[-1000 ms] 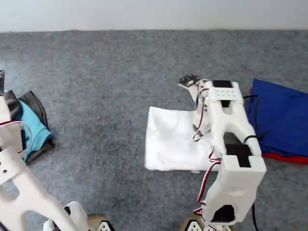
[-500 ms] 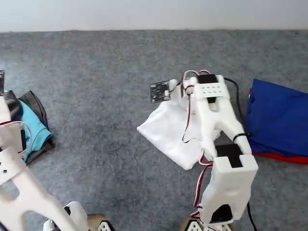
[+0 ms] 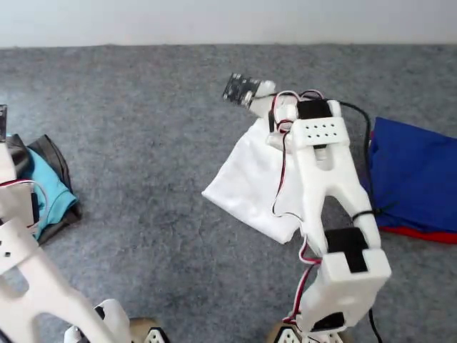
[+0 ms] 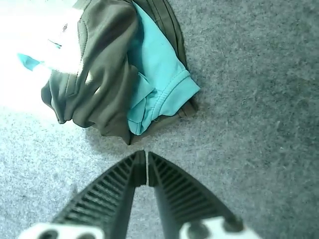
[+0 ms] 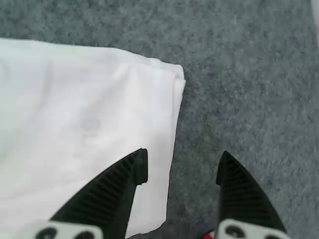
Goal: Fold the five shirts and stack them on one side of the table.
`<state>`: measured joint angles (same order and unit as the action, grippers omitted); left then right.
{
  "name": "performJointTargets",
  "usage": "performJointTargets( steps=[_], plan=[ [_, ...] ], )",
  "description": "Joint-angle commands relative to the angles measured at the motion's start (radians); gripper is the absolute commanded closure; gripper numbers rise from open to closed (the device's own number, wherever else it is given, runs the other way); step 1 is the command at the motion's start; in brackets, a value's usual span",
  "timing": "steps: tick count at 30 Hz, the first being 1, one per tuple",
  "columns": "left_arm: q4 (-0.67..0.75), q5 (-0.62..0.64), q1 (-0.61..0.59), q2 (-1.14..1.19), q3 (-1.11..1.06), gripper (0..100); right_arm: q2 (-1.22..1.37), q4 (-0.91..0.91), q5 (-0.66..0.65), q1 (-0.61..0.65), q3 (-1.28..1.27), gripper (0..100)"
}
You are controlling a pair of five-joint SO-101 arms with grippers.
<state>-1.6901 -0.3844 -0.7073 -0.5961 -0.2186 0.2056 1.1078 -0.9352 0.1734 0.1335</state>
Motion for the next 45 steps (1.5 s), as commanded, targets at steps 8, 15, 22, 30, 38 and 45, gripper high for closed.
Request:
performJointTargets(
  steps=[8, 15, 22, 30, 38, 45],
  plan=[
    [-0.005, -0.005, -0.005, -0.028, 0.004, 98, -0.202, 0.206, 0.902, 0.082, 0.037, 76.4],
    [0.002, -0.005, -0.005, -0.021, 0.004, 98, -0.197, 0.283, 1.435, 0.139, 0.035, 76.4],
    [0.0, -0.006, -0.005, -0.026, 0.004, 98, -0.113, 0.297, 1.639, 0.116, 0.034, 54.7],
    [-0.002, -0.006, -0.005, -0.028, 0.004, 98, 0.085, 0.228, 1.754, 0.111, 0.037, 51.4],
    [-0.003, -0.006, -0.005, -0.028, 0.004, 98, 0.229, 0.097, 1.806, 0.079, 0.037, 51.9],
    [-0.005, -0.006, -0.006, -0.023, 0.004, 98, 0.321, 0.019, 1.798, 0.019, 0.038, 51.9]
  ],
)
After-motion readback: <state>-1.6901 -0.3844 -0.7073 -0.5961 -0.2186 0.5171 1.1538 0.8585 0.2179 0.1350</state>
